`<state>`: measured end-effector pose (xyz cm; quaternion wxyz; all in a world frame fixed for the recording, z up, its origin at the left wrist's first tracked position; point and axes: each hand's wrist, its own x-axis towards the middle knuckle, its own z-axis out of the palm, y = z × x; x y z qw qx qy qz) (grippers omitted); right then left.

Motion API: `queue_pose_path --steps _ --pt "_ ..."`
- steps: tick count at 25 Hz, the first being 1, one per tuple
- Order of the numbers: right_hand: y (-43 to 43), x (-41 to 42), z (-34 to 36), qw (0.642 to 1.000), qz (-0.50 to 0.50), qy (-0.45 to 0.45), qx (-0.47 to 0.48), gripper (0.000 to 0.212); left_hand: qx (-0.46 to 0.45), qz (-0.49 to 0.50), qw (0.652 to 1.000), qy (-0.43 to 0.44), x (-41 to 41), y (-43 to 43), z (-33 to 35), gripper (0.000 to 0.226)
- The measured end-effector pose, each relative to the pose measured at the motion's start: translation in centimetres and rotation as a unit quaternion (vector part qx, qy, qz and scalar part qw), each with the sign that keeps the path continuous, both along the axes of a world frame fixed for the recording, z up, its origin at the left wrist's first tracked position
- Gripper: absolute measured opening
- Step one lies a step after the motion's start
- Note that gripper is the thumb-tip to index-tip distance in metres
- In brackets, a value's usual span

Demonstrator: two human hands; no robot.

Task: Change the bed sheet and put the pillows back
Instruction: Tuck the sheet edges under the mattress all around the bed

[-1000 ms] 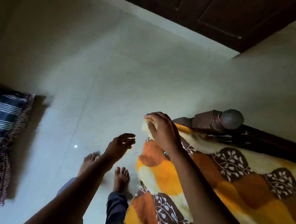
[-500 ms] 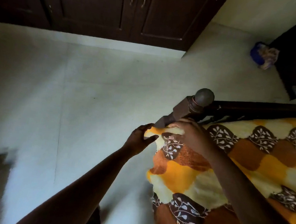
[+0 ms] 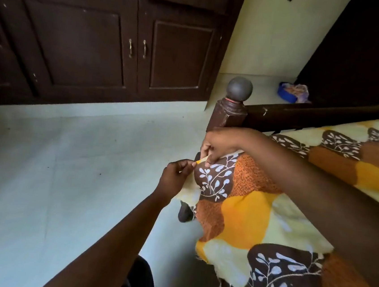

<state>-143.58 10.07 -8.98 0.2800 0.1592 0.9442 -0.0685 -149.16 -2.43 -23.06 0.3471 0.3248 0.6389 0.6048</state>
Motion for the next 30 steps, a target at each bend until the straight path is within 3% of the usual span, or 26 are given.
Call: queue_pose_path --steps 4,7,10,13,16,18,24,30 --pt "0.8 -0.3 0.0 0.998 -0.021 0.053 -0.022 0.018 -0.024 0.073 0.996 0.053 1.3 -0.1 1.3 0.023" --pt "0.6 -0.4 -0.7 0.999 -0.011 0.036 -0.004 0.022 -0.002 0.138 0.981 0.137 4.5 -1.1 0.6 0.044" --pt "0.5 -0.2 -0.3 1.000 -0.011 0.020 -0.018 0.022 -0.013 0.137 0.984 0.111 7.0 -0.5 0.2 0.049" --pt "0.1 0.6 0.6 0.998 -0.023 0.047 -0.047 0.019 -0.021 0.169 0.985 0.012 6.7 0.0 1.5 0.021" --pt "-0.4 1.4 0.8 0.991 0.008 0.123 -0.041 0.018 -0.032 0.125 0.988 -0.084 4.2 -0.8 2.9 0.029" --pt "-0.9 1.9 0.6 0.987 0.039 0.148 -0.047 0.022 -0.045 0.074 0.991 -0.103 3.3 -1.6 3.2 0.033" --pt "-1.0 1.7 -0.2 0.991 0.024 0.088 -0.097 0.041 -0.099 -0.012 0.988 -0.114 0.0 -1.8 3.8 0.024" --pt "-1.1 1.0 -0.5 0.997 -0.007 0.011 -0.073 0.053 -0.077 -0.131 0.975 -0.164 -4.1 -1.7 2.7 0.018"
